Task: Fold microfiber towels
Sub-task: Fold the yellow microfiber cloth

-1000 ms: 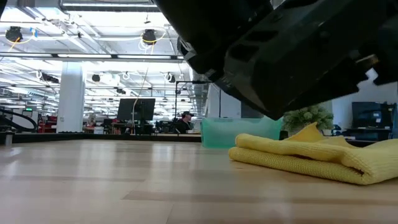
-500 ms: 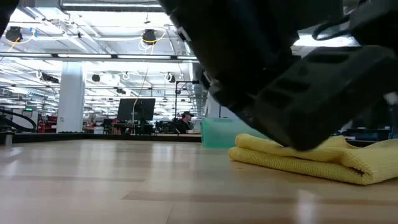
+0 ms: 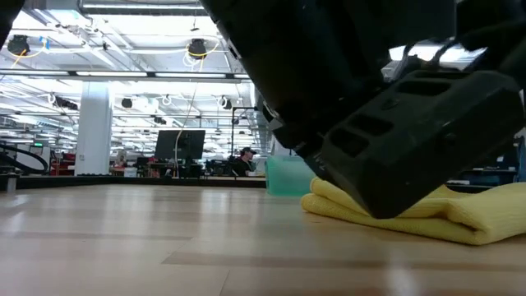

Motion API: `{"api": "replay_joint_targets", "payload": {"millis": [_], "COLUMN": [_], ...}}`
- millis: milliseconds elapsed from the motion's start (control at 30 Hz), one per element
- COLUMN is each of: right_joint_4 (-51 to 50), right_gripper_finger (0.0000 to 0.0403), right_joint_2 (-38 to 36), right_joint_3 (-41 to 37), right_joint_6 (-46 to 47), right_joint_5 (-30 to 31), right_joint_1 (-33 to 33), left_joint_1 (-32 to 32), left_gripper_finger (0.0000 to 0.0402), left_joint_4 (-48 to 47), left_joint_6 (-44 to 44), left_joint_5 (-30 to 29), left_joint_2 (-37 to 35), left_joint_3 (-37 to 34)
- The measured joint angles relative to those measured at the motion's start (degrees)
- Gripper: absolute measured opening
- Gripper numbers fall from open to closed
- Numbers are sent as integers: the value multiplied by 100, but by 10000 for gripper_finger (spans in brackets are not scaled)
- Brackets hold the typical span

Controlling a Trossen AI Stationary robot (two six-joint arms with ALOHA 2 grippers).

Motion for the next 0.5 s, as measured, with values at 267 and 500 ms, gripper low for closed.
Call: {"api": "replay_joint_targets", "payload": {"millis": [267, 500], "right_joint_4": [-50, 330], "right_gripper_finger": [33, 23], "right_joint_2": [-775, -370], "right_joint_3": [2, 2], "right_joint_6": [-616, -1259], "right_joint_5": [-824, -2400], "right_joint_1": [608, 888], "left_joint_1": [-47, -15], "left_gripper_finger": [0, 0], "left_joint_4": [-52, -28], "left_joint_6": [-24, -54], "left_joint_5": [-361, -363], "left_joint_2": [0, -2], "left_joint_3": [146, 295]}}
